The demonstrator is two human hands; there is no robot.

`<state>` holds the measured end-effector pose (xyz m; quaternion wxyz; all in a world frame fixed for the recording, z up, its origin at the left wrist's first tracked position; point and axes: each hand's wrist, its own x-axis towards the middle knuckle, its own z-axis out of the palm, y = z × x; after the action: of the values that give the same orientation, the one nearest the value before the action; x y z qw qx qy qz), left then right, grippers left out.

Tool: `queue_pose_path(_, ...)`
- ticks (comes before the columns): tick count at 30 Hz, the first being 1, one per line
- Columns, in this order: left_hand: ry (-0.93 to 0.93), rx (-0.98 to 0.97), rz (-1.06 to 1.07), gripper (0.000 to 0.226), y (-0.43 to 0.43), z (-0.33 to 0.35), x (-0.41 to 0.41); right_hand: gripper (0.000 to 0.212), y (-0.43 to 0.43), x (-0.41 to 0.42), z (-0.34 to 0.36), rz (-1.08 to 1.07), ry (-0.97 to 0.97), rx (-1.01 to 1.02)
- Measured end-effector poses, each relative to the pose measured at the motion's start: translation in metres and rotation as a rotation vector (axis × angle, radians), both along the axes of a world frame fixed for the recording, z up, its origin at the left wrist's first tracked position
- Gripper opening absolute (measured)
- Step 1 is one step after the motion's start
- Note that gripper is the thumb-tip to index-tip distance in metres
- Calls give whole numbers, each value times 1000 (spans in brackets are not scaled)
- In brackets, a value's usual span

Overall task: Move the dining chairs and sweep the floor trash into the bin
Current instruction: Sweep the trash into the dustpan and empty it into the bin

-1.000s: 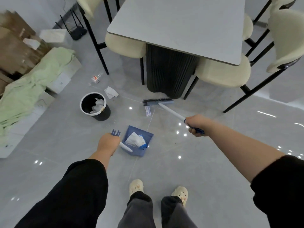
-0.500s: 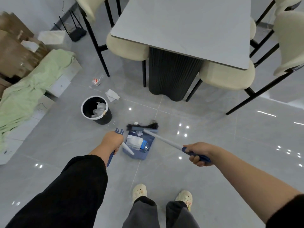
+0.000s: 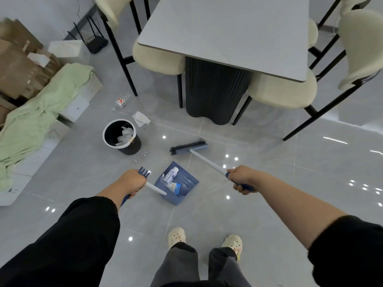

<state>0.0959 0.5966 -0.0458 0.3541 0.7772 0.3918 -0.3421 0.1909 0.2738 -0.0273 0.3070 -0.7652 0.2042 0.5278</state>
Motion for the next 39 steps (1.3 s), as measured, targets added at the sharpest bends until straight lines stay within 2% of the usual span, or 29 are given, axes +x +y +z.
queue_pose_path(3,-6,19,-32,26,-3,-2,0,46,-4,-25,-14,-53,149,33)
queue_pose_path(5,1,47,-42,11,-7,2,2,51,-19,-36,-4,-125,234,86)
queue_pose_path(7,-9,61,-47,15,-8,2,4,45,-43,-35,17,-276,283,175)
queue_pose_path(10,-13,48,-50,19,-8,3,3,30,-78,-30,54,-411,257,240)
queue_pose_path(14,4,42,-64,22,-5,8,-8,27,-83,-26,67,-283,122,179)
queue_pose_path(18,33,47,-119,24,-4,9,-23,23,-42,-36,20,-151,17,11)
queue_pose_path(22,38,79,-171,14,-5,7,-29,11,-8,-86,-11,-256,177,60)
queue_pose_path(26,51,72,-189,18,-7,5,-23,8,-22,-112,14,-433,329,204)
queue_pose_path(29,24,60,-128,15,-5,7,-20,13,-42,-111,45,-562,320,269)
queue_pose_path(32,25,62,-112,13,2,7,-30,24,-38,-108,62,-421,180,240)
queue_pose_path(34,28,58,-58,14,9,3,-41,23,-21,-96,58,-316,95,192)
queue_pose_path(39,33,102,1,14,29,-1,-61,26,27,-71,4,-118,42,79)
